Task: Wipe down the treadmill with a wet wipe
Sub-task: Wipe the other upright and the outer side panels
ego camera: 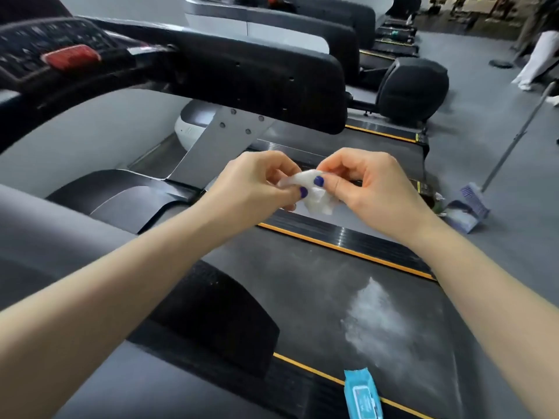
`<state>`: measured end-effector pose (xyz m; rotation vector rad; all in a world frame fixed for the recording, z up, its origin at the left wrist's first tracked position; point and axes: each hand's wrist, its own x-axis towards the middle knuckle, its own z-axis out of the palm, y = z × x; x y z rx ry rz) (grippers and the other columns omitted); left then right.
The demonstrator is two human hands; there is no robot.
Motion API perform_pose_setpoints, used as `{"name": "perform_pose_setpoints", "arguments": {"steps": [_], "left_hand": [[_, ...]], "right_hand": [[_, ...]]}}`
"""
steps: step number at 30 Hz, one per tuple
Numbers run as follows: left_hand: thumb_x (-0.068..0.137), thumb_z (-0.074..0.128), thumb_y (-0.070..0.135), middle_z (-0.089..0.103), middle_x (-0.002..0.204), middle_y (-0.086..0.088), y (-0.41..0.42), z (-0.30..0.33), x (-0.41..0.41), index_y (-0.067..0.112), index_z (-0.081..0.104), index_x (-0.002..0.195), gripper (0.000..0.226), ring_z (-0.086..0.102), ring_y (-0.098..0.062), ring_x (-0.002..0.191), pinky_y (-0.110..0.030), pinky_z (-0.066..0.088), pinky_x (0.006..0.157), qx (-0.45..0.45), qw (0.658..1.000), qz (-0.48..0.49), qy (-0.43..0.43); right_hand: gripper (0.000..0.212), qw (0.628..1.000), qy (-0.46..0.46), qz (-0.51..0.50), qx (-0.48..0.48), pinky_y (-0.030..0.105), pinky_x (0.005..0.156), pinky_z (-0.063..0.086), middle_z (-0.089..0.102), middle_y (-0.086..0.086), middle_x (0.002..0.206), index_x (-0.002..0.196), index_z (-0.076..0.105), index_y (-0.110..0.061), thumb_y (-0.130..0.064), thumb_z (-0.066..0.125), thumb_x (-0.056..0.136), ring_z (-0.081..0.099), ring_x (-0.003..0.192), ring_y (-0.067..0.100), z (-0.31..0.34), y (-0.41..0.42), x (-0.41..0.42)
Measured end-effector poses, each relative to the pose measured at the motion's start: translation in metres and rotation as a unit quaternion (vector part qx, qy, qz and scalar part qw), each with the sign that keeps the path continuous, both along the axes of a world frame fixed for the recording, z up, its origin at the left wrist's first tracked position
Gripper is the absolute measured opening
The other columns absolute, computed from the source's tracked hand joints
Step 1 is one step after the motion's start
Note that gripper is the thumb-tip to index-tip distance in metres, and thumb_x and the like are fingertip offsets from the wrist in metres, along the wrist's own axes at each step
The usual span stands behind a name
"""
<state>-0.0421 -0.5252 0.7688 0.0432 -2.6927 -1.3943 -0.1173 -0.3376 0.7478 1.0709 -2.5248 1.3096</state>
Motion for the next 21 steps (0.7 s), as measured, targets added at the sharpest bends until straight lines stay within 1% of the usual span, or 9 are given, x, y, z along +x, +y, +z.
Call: {"name": "perform_pose_setpoints", "arguments": {"steps": [3,5,7,9,10,12,14,17,21], "left_hand": [[0.088,0.076,0.028,0.073,0.072,0.002,-0.006,-0.001,0.008,0.029,0.073,0.082,0.007,0.070,-0.029,0.078,-0.048,0.057,0.072,0.031,1.000,0.000,-0.002],[0.087,0.077,0.029,0.072,0.073,-0.003,-0.007,-0.003,0.010,0.028,0.074,0.080,0.007,0.065,-0.025,0.070,-0.042,0.052,0.068,0.059,0.998,-0.009,-0.007],[0.087,0.076,0.031,0.066,0.067,0.002,-0.007,-0.003,0.011,0.027,0.073,0.078,0.010,0.054,-0.014,0.065,-0.032,0.043,0.063,0.071,0.997,-0.006,-0.012],[0.087,0.075,0.028,0.060,0.065,0.009,-0.005,0.001,0.009,0.026,0.069,0.078,0.011,0.053,-0.010,0.063,-0.025,0.039,0.059,0.079,0.997,0.008,-0.020],[0.088,0.075,0.024,0.062,0.066,0.008,-0.004,0.003,0.008,0.024,0.067,0.080,0.011,0.056,-0.010,0.064,-0.025,0.043,0.060,0.091,0.995,0.016,-0.025],[0.089,0.073,0.011,0.068,0.071,0.001,-0.002,0.006,0.009,0.017,0.065,0.082,0.012,0.067,-0.012,0.067,-0.030,0.057,0.073,0.134,0.990,0.025,-0.035],[0.089,0.070,0.004,0.072,0.077,-0.007,0.001,0.008,0.014,0.015,0.064,0.083,0.014,0.073,-0.019,0.072,-0.045,0.062,0.085,0.140,0.989,0.028,-0.028],[0.089,0.067,0.006,0.072,0.076,-0.003,0.001,0.006,0.025,0.022,0.068,0.083,0.018,0.074,-0.023,0.074,-0.050,0.061,0.079,0.089,0.995,0.038,0.011],[0.093,0.066,0.013,0.073,0.073,-0.002,-0.003,-0.002,0.038,0.023,0.069,0.087,0.013,0.072,-0.014,0.064,-0.042,0.062,0.074,0.085,0.994,0.073,0.017]], "right_hand": [[0.006,1.000,-0.013,-0.014,-0.003,0.021,0.064,0.047,0.070,-0.011,0.077,0.091,0.071,-0.023,-0.020,0.069,0.095,0.062,0.069,0.009,-0.001,-0.004,0.012],[0.004,0.999,-0.022,-0.026,-0.005,0.029,0.068,0.052,0.071,-0.009,0.079,0.092,0.072,-0.020,-0.019,0.069,0.095,0.065,0.073,0.010,-0.001,-0.004,0.018],[0.005,0.999,-0.032,-0.032,-0.010,0.038,0.074,0.055,0.073,-0.007,0.080,0.092,0.073,-0.019,-0.018,0.068,0.095,0.068,0.076,0.013,0.001,-0.002,0.024],[0.006,0.999,-0.037,-0.038,-0.013,0.042,0.076,0.054,0.073,-0.007,0.081,0.092,0.073,-0.018,-0.017,0.068,0.095,0.068,0.078,0.016,0.004,0.000,0.027],[0.006,0.998,-0.038,-0.043,-0.012,0.040,0.076,0.054,0.073,-0.007,0.081,0.091,0.073,-0.018,-0.018,0.069,0.095,0.068,0.079,0.016,0.005,0.002,0.028],[0.006,0.998,-0.043,-0.050,-0.011,0.031,0.074,0.051,0.072,-0.007,0.083,0.088,0.072,-0.018,-0.019,0.070,0.094,0.066,0.079,0.012,0.008,0.003,0.029],[0.006,0.998,-0.042,-0.054,-0.002,0.023,0.075,0.049,0.069,-0.009,0.087,0.088,0.071,-0.020,-0.020,0.070,0.094,0.064,0.082,0.008,0.012,0.003,0.031],[0.006,0.998,-0.050,-0.044,0.019,0.028,0.078,0.051,0.069,-0.011,0.085,0.088,0.069,-0.021,-0.020,0.069,0.094,0.065,0.082,0.008,0.014,-0.002,0.035],[0.012,0.996,-0.080,0.004,0.039,0.038,0.076,0.052,0.068,-0.011,0.078,0.084,0.065,-0.024,-0.017,0.068,0.094,0.063,0.073,0.009,0.011,-0.009,0.043]]}}
